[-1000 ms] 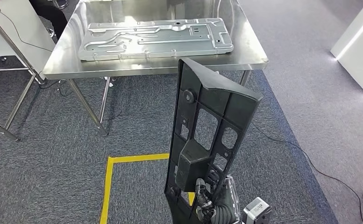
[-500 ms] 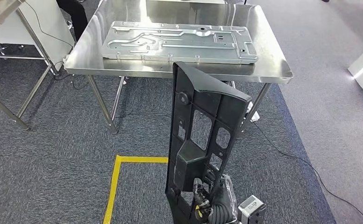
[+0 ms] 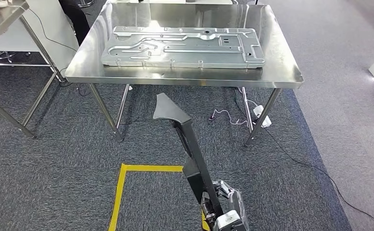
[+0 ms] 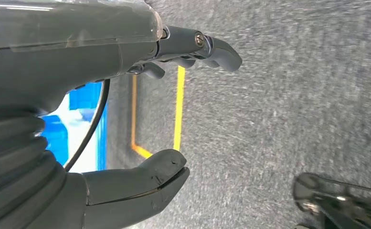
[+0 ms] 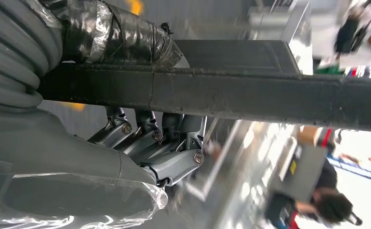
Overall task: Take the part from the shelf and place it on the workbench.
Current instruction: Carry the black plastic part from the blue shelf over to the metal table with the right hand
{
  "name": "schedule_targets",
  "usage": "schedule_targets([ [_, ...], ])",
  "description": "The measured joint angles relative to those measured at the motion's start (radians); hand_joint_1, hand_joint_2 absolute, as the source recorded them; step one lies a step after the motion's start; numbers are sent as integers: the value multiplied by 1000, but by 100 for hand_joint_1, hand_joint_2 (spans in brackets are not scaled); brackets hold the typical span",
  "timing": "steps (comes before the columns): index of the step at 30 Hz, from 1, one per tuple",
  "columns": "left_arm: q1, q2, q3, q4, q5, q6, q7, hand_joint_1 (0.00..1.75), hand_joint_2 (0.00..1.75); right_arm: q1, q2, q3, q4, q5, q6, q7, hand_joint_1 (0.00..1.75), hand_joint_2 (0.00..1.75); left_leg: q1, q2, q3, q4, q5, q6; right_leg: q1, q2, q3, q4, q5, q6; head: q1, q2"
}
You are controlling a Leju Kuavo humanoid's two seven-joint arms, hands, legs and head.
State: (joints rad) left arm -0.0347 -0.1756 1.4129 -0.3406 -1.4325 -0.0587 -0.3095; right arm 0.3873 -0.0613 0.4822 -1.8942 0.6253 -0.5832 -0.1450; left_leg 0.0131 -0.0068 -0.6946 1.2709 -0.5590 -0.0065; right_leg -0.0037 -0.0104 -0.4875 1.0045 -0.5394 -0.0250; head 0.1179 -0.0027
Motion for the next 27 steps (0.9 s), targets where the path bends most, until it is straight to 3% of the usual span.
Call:
schedule_targets([
  [2, 4, -2, 7, -6, 1, 0, 3, 0, 175, 10, 0, -17, -7, 81, -10, 14, 175, 175, 0, 3, 54, -119, 70, 3, -1, 0, 20, 0, -16, 8, 0, 0],
  [3, 4, -4, 11, -9, 2, -1, 4, 0, 175, 14, 1, -23, -12, 108, -12, 17, 175, 175, -1, 5, 80, -170, 86, 8, 0, 0, 27, 1, -25, 14, 0, 0],
  [4, 4, -6, 14, -11, 2, -1, 5, 0, 175, 18, 2, -29, -16, 125, -14, 18, 175, 175, -3, 6, 96, -202, 89, 15, 2, -1, 32, 1, -32, 20, 0, 0],
  [8, 5, -15, 20, -17, 2, -3, 6, 0, 175, 31, 4, -41, -26, 151, -18, 23, 175, 175, -3, 2, 118, -226, 67, 42, 4, -1, 40, 22, -38, 41, 0, 0],
  [10, 5, -19, 24, -21, 4, -3, 7, 0, 175, 37, 4, -47, -37, 214, -21, 35, 175, 175, 0, 2, 138, -234, 59, 53, 0, 1, -5, 101, -60, 50, 1, 0],
  [13, 6, -21, 33, -27, 6, -3, 14, 0, 175, 46, 3, -65, -58, 401, -25, 82, 175, 175, -1, 0, 159, -236, 39, 58, -4, 4, -133, 268, -112, 60, 1, 0],
  [14, 6, -22, 36, -28, 4, -3, 18, 0, 175, 50, 3, -72, -64, 473, -26, 105, 175, 175, -1, -1, 169, -236, 30, 57, -4, 4, -161, 285, -107, 60, 1, 0],
  [15, 7, -23, 39, -28, 3, -3, 22, 0, 175, 54, 3, -78, -69, 536, -26, 127, 175, 175, -1, -3, 181, -236, 20, 57, -4, 4, -174, 270, -82, 59, 1, 0],
  [17, 9, -26, 43, -28, -2, -3, 28, 0, 175, 58, 1, -88, -77, 634, -26, 170, 175, 175, -1, -4, 209, -238, -3, 53, -1, 5, -159, 165, 13, 50, 1, 0],
  [19, 7, -28, 44, -28, -9, -3, 32, 0, 175, 48, -5, -92, -79, 686, -20, 202, 175, 175, 0, -4, 230, -242, -21, 45, 7, 6, -145, 85, 58, 36, 1, 0],
  [21, 2, -27, 45, -28, -20, -4, 33, 0, 175, 26, -12, -93, -74, 708, -6, 222, 175, 175, -1, -2, 249, -243, -24, 32, 13, 7, -138, 63, 51, 21, 3, 0],
  [23, -3, -21, 43, -26, -33, -4, 33, 0, 175, -11, -16, -93, -53, 742, 19, 243, 175, 175, -3, 0, 263, -226, -20, 21, 8, 10, -109, 42, 50, 5, 4, 0],
  [24, -6, -17, 42, -23, -40, -5, 33, 0, 175, -34, -16, -93, -36, 770, 34, 257, 175, 175, -3, 1, 255, -199, -20, 17, 5, 11, -92, 35, 46, -1, 3, 0],
  [26, -15, -9, 39, -15, -51, -5, 33, 0, 175, -80, -16, -93, 6, 826, 61, 287, 175, 175, -1, 1, 198, -105, -39, 12, 2, 11, -64, 27, 36, -7, 2, 0],
  [27, -17, -6, 38, -11, -55, -6, 32, 0, 175, -101, -15, -93, 30, 843, 72, 297, 175, 175, -1, 1, 151, -48, -61, 10, 2, 10, -54, 27, 27, -8, 2, 0],
])
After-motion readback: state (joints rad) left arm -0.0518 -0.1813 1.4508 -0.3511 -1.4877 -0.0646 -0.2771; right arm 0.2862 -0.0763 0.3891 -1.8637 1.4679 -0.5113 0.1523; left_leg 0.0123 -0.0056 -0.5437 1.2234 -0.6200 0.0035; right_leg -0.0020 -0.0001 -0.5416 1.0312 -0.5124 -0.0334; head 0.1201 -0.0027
